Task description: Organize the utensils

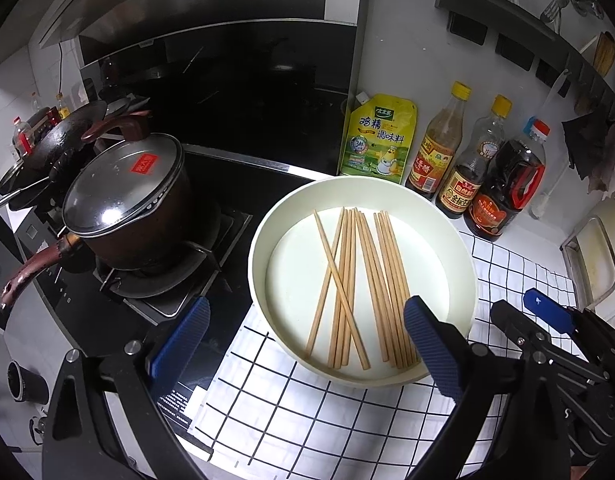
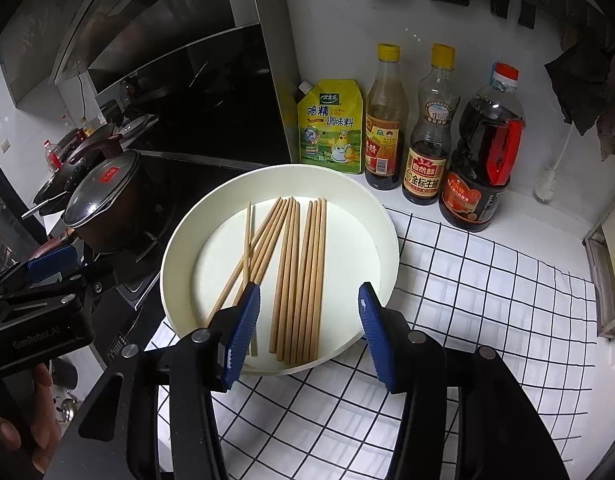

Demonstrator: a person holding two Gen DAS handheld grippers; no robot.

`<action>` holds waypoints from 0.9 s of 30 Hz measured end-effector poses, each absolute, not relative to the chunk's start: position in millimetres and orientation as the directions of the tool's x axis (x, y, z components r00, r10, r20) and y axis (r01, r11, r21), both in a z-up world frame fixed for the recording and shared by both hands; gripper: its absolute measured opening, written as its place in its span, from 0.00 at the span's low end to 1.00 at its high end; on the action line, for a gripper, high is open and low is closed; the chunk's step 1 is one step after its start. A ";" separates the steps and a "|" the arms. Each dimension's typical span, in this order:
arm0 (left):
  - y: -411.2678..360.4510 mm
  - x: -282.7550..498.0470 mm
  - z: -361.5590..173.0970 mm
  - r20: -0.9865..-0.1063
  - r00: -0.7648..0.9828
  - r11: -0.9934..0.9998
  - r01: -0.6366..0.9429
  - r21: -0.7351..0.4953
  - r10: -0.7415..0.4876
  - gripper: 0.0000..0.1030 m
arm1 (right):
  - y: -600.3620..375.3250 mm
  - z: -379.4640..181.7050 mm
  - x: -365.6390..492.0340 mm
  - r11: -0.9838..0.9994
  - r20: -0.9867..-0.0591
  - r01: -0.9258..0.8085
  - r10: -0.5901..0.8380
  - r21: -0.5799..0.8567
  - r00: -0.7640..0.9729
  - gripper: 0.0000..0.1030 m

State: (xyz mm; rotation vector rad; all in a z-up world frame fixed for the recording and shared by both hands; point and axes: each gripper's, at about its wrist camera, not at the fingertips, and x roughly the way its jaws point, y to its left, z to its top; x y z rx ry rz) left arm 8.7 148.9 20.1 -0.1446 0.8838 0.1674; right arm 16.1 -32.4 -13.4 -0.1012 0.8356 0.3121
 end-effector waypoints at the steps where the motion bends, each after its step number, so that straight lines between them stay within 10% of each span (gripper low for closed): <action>1: 148.8 8.2 20.6 -0.777 0.623 0.977 -0.207 -0.055 0.088 0.93 | -32.5 -13.1 15.6 0.950 -0.742 -0.311 0.232 0.033 0.629 0.48; 27: 143.4 8.3 24.1 -0.779 0.615 0.976 -0.217 -0.021 0.120 0.93 | -32.0 -10.0 9.5 0.949 -0.735 -0.316 0.213 -0.002 0.643 0.49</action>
